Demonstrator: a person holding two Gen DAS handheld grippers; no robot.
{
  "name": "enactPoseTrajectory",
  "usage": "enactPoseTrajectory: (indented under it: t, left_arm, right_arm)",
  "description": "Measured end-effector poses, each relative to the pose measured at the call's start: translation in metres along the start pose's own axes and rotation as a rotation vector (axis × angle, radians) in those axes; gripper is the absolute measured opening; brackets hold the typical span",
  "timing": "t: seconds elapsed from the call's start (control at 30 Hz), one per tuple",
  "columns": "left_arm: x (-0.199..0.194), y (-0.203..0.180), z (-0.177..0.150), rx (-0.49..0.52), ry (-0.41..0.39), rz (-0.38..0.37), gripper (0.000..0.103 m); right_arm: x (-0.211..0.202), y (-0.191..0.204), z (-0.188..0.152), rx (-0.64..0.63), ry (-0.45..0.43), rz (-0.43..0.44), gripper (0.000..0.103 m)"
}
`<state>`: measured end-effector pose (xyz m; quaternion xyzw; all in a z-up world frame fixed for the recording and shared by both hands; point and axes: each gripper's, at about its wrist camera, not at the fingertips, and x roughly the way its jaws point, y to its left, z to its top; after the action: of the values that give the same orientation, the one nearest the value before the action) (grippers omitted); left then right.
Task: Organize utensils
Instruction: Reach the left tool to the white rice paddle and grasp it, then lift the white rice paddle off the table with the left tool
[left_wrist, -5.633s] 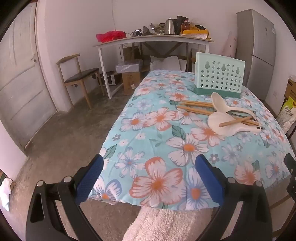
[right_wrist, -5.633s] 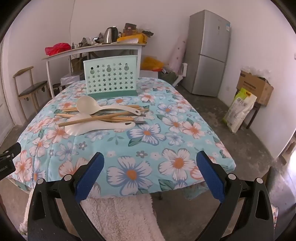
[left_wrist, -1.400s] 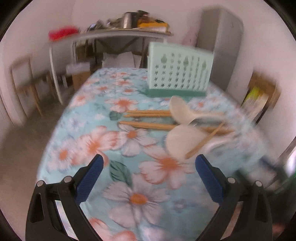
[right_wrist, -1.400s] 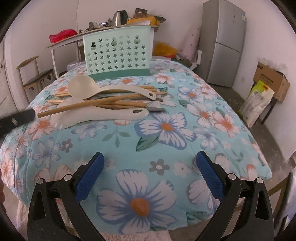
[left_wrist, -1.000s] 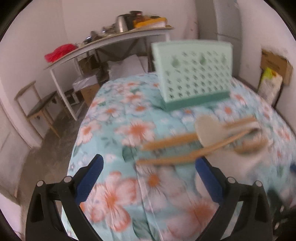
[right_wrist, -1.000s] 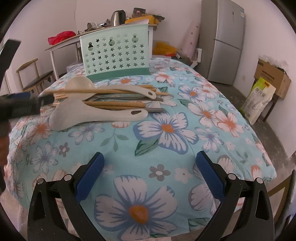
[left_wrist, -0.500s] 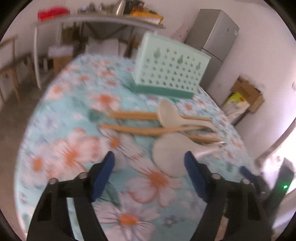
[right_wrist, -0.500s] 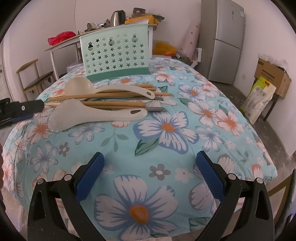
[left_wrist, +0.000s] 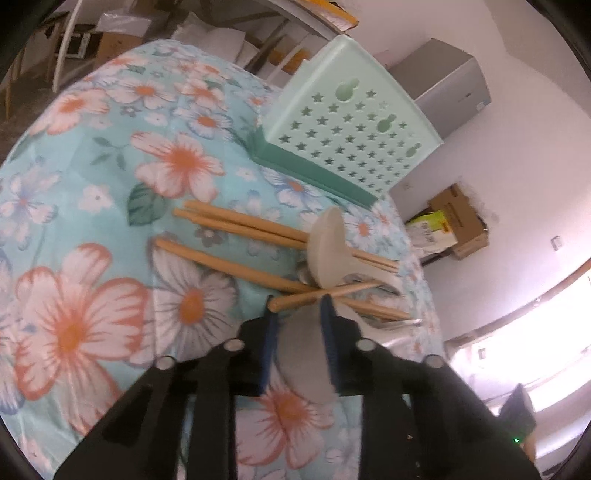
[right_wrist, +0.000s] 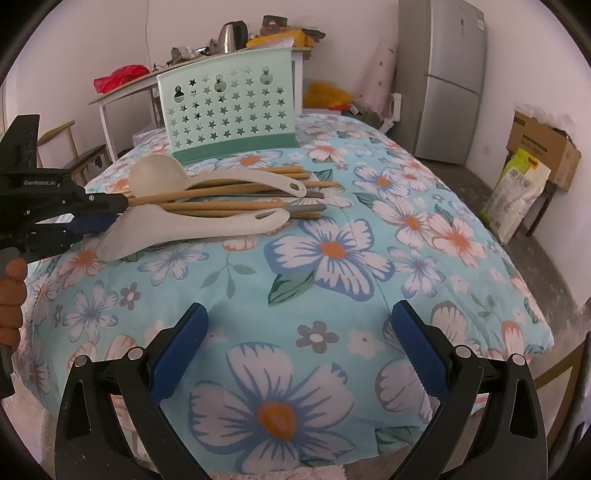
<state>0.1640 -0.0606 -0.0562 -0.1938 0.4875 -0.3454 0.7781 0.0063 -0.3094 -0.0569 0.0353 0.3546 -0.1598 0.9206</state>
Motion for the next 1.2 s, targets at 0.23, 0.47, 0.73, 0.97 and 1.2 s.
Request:
enactPoseTrajectory:
  t: [0.23, 0.47, 0.73, 0.97, 1.2]
  left_arm:
    - [-0.009, -0.015, -0.013, 0.087, 0.017, -0.060, 0.011]
    - [-0.017, -0.033, -0.037, 0.219, 0.059, -0.064, 0.011]
    - [-0.028, -0.065, -0.072, 0.464, 0.037, 0.055, 0.021]
    - [-0.012, -0.109, -0.123, 0.915, -0.005, 0.275, 0.048]
    - [0.024, -0.114, -0.150, 1.219, -0.042, 0.484, 0.049]
  right_arm:
    - [0.000, -0.002, 0.000, 0.001, 0.000, 0.001, 0.095]
    - [-0.004, -0.005, -0.001, 0.006, 0.000, 0.003, 0.095]
    - [-0.015, -0.030, 0.000, 0.053, -0.035, -0.026, 0.095]
    - [-0.018, -0.049, 0.006, 0.094, -0.048, -0.049, 0.095]
    - [-0.019, -0.048, 0.009, 0.096, -0.054, -0.032, 0.095]
